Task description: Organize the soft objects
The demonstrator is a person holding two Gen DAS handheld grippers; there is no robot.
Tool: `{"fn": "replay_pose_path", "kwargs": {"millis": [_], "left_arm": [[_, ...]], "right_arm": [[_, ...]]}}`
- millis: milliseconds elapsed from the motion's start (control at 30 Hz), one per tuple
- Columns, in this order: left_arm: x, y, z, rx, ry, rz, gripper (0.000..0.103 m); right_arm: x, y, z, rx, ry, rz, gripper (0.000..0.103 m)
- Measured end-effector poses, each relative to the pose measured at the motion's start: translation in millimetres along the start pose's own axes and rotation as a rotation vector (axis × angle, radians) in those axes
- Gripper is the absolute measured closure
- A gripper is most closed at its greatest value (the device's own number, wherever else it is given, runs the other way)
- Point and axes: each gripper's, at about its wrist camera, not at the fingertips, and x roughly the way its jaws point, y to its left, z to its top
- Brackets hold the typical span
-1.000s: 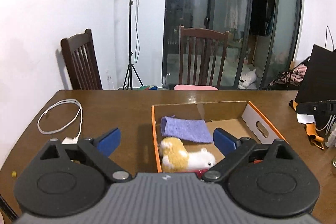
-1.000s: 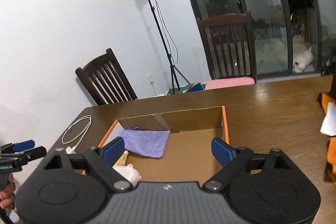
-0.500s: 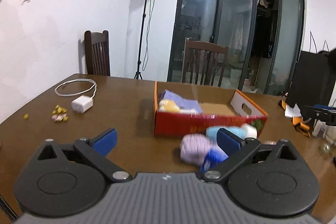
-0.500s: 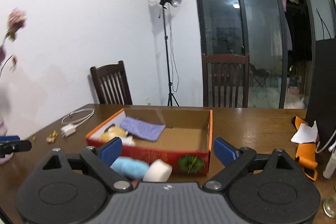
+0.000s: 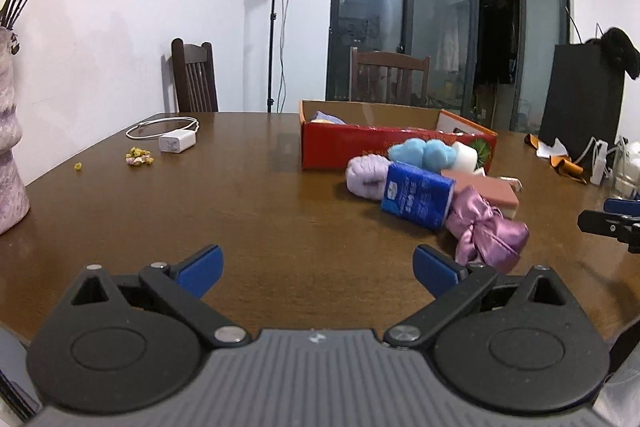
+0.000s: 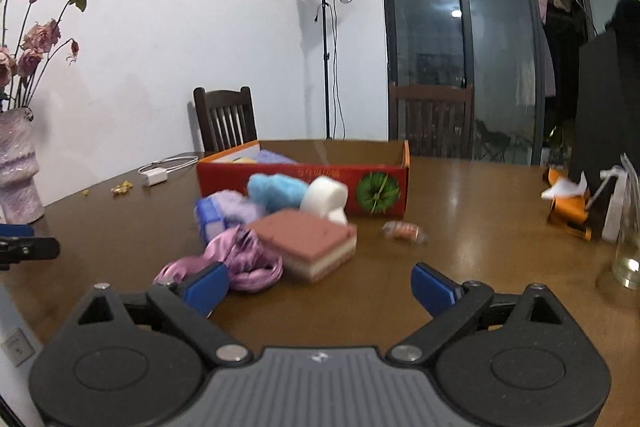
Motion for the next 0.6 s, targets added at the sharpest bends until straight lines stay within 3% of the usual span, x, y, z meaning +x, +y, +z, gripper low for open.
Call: {"fn": "replay_pose_path", "kwargs": {"millis": [267, 367, 433, 600], "left_arm": [[14.8, -2.2, -2.2, -0.014, 0.032, -0.014, 0.000], [16.9, -6.5, 1.0, -0.035, 0.031, -0.072, 0.000], [19.4, -11.7, 6.8, -0.056, 0.031, -0.119, 0.000], [31.5, -38.6, 23.9, -0.075, 0.011, -0.269, 0.000]], "right_arm": [[2.1, -6.1, -3.4, 0.039, 0.022, 0.008, 0.007], [8.4, -7.0, 0.6, 0.051, 0.027, 0.014, 0.007], [14.3, -6.6, 4.9, 0.053, 0.032, 0.019, 0.017], [33.5, -9.1, 16.1, 0.072, 0.053, 0.035, 0.027]]}}
